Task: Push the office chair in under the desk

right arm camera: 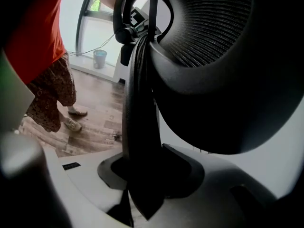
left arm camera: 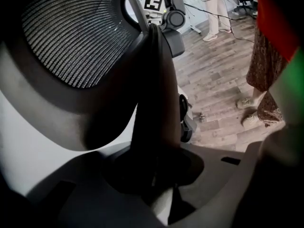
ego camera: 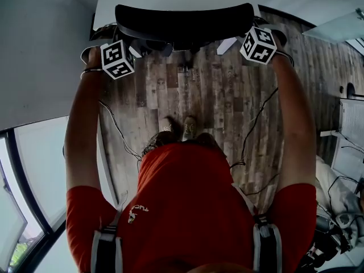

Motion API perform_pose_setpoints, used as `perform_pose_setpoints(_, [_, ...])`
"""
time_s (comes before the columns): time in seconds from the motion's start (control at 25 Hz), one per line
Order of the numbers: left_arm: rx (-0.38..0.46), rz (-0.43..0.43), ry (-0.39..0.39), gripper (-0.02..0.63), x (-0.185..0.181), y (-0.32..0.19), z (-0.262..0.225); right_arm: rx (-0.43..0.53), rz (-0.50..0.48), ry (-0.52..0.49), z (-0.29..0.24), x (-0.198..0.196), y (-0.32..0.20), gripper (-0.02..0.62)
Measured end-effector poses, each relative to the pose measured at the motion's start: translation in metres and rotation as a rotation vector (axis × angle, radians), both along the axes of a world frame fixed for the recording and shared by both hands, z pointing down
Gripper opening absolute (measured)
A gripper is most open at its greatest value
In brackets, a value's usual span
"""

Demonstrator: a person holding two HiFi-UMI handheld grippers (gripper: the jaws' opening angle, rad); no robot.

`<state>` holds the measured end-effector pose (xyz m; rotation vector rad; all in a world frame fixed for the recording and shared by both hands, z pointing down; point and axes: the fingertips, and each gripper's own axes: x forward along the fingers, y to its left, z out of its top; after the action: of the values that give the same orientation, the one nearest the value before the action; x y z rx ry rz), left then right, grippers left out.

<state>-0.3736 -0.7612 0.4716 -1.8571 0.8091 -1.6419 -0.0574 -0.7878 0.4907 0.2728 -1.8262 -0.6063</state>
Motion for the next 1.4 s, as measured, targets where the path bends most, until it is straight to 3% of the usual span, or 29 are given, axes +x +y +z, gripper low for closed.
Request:
perform_pose_setpoints(0.28, [-0.018, -0.013, 0.031, 0.214, -0.002, 0.011, -0.002, 0.012, 0.033, 0.019, -0.006, 0.011, 0.002, 0.199])
perform_pose_setpoints(0.52, [0.045, 0.002, 0.060, 0.249, -0.004, 0.027, -0.029, 0.063, 0.065, -0.013, -0.032, 0.024, 0.016, 0.232])
perform_pose_setpoints(0.64, [0.082, -0.001, 0.101, 0.255, -0.007, 0.038, -0.043, 0.097, 0.106, -0.083, -0.048, 0.029, 0.026, 0.232])
perform_pose_setpoints(0.8, [0.136, -0.026, 0.215, 0.255, -0.009, 0.058, -0.066, 0.153, 0.190, -0.270, -0.078, 0.030, 0.043, 0.232])
perform_pose_setpoints(0.96, [0.200, -0.044, 0.409, 0.255, 0.000, 0.082, -0.092, 0.199, 0.246, -0.504, -0.110, 0.016, 0.069, 0.232])
perform_pose_setpoints(1.08, [0.231, -0.046, 0.645, 0.253, 0.018, 0.103, -0.118, 0.201, 0.270, -0.695, -0.131, -0.005, 0.095, 0.230])
perform_pose_setpoints(1.24, [0.204, -0.024, 0.983, 0.253, 0.057, 0.132, -0.147, 0.173, 0.295, -0.996, -0.161, -0.035, 0.136, 0.198])
perform_pose_setpoints(1.4, [0.152, -0.048, 1.239, 0.216, 0.084, 0.156, -0.156, 0.106, 0.307, -1.252, -0.174, -0.066, 0.174, 0.149])
